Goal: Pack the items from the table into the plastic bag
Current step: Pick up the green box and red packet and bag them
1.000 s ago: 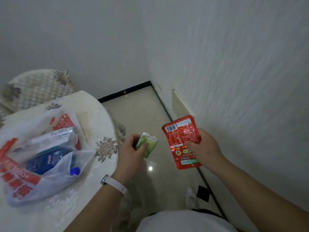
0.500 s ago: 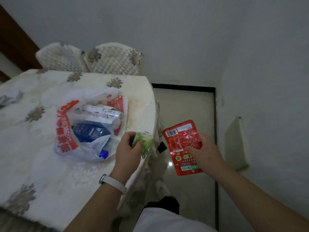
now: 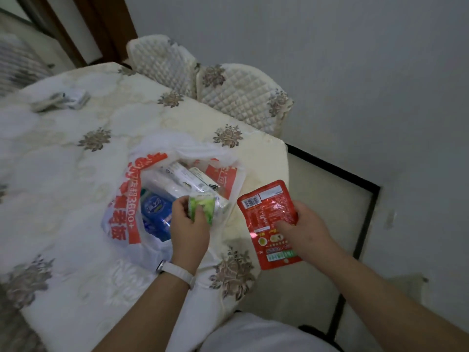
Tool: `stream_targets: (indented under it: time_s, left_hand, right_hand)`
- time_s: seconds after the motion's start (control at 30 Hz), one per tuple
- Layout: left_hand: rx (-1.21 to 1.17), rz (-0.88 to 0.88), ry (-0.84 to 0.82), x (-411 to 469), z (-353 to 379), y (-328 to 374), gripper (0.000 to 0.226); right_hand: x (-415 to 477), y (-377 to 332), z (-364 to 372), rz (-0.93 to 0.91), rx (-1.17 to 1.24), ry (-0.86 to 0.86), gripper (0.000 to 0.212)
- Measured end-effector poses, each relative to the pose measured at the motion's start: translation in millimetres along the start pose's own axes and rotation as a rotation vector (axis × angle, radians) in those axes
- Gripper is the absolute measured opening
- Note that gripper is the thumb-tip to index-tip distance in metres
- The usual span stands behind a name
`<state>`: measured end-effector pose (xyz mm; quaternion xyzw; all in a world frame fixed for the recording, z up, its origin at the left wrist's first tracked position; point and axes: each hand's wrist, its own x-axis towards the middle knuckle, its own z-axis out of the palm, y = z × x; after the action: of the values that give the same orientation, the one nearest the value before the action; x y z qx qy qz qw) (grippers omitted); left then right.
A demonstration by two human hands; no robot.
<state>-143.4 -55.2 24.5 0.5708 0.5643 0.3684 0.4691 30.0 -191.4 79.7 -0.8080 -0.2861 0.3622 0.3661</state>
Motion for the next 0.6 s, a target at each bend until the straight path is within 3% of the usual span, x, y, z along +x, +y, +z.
stream_targets:
  time_s: [0.33, 0.6]
  left_hand:
    - [0.005, -0.202, 0.337, 46, -18, -25, 0.030]
    - [0.000, -0.303, 0.590, 73, -1, -15, 0.035]
  right_hand:
    - [110, -51, 53, -0.106, -0.095, -0.322, 0.024]
    - [191, -82, 116, -0.206, -0.131, -0.612, 0.044]
